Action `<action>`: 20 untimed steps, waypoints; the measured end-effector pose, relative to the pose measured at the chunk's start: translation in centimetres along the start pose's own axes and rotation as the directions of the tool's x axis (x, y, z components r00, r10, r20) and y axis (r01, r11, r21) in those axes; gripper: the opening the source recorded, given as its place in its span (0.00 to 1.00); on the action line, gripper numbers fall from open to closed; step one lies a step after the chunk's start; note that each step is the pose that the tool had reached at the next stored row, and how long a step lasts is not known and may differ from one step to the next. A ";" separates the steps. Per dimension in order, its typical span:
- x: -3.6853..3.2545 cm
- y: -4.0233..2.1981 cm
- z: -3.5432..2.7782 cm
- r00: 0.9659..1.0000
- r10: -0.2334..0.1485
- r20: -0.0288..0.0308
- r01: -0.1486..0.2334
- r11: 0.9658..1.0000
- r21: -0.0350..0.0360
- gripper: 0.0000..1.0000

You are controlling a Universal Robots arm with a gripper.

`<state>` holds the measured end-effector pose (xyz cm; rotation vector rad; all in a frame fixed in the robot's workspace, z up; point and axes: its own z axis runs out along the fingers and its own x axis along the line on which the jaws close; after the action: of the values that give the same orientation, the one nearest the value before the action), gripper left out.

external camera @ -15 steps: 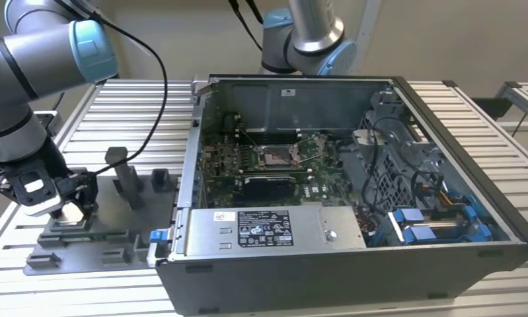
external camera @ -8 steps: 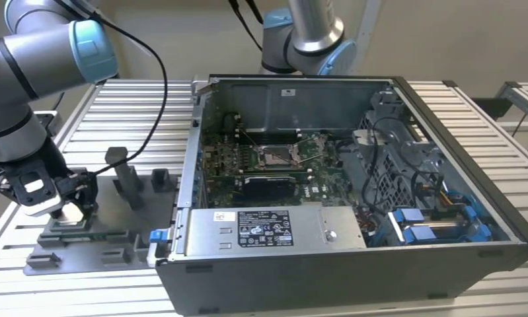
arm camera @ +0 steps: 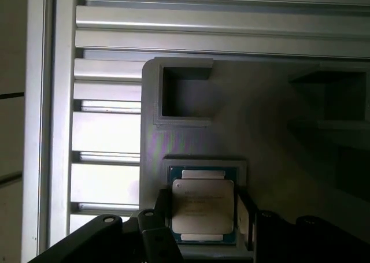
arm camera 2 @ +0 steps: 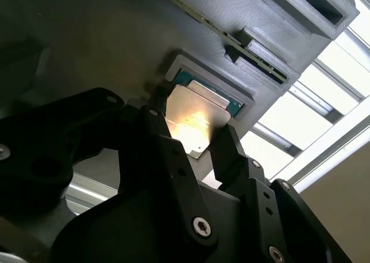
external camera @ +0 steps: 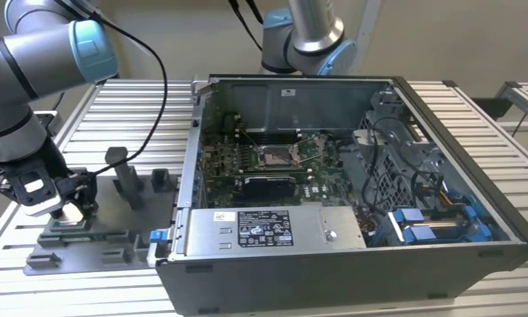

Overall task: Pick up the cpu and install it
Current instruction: 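Place the cpu into insertion slot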

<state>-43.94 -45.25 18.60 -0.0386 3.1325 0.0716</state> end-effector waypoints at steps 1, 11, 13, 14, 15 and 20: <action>0.00 0.00 0.00 1.000 0.000 0.000 0.000 1.000 0.000 0.00; 0.00 0.01 -0.04 1.000 0.000 0.000 0.000 1.000 0.000 0.00; 0.00 0.02 -0.37 1.000 0.000 -0.001 0.000 1.000 0.000 0.00; -0.01 0.03 -0.57 1.000 0.000 -0.001 0.000 1.000 0.000 0.00; -0.01 0.04 -0.76 1.000 0.000 -0.002 0.000 1.000 0.000 0.00; -0.02 0.09 -2.01 1.000 0.000 -0.005 0.000 1.000 0.000 0.00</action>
<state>-43.94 -45.25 20.60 -0.0384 3.1372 0.0711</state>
